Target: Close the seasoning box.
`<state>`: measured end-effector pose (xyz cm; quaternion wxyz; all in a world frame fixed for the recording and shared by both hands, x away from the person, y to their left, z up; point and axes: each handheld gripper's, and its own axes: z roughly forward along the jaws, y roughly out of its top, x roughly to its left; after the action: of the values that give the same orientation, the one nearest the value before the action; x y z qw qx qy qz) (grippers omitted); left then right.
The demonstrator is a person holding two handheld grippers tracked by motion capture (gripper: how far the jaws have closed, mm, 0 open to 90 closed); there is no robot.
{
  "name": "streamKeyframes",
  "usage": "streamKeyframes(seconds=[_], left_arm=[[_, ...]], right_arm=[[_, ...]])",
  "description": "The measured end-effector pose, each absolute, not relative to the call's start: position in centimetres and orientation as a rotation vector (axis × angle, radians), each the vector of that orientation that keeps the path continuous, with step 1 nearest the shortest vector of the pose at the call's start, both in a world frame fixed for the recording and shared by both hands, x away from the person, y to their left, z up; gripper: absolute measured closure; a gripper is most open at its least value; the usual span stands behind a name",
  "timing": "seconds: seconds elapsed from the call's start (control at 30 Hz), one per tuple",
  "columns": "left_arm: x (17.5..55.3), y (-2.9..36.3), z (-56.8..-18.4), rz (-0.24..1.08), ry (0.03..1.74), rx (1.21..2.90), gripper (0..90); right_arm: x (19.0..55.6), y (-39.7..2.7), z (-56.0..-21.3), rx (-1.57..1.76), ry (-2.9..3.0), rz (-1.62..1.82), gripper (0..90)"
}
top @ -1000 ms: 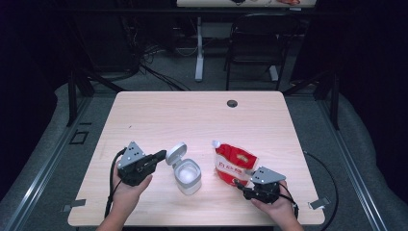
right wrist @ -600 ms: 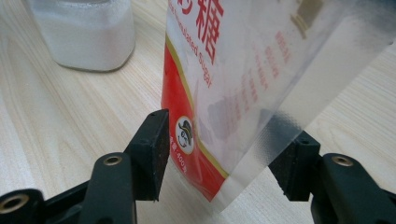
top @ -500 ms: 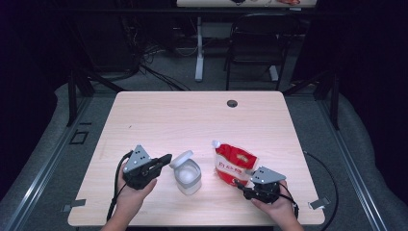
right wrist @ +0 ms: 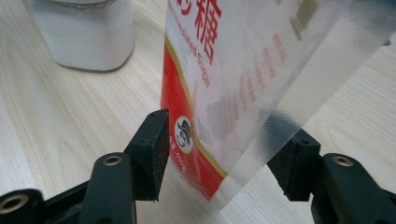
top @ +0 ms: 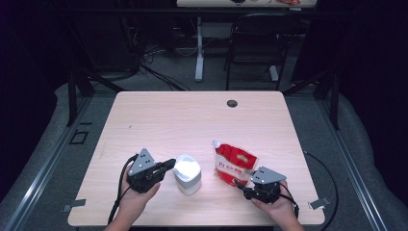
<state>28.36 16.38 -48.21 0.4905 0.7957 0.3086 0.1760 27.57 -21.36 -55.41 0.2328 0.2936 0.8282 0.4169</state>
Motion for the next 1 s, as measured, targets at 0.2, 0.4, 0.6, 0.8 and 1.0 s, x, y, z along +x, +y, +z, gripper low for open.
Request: streamKeyframes(seconds=[0.2,0.4,0.6,0.8,1.0], left_arm=[[28.7,17.5,-48.0,0.430,0.776,1.904,88.9],[29.2,18.9,-47.7,0.441,0.816,1.870,88.5],[29.6,20.2,-47.7,0.455,0.856,1.848,87.7],[30.1,21.4,-48.1,0.463,0.906,1.835,86.3],[30.7,22.3,-49.1,0.489,0.954,1.843,82.1]], right_arm=[[27.6,-21.4,-55.4,0.816,2.278,1.138,43.6],[27.6,-21.5,-55.4,0.817,2.281,1.135,43.3],[27.5,-21.4,-55.4,0.818,2.281,1.138,43.2],[27.6,-21.4,-55.5,0.816,2.284,1.142,43.2],[27.6,-21.4,-55.5,0.818,2.285,1.152,43.1]])
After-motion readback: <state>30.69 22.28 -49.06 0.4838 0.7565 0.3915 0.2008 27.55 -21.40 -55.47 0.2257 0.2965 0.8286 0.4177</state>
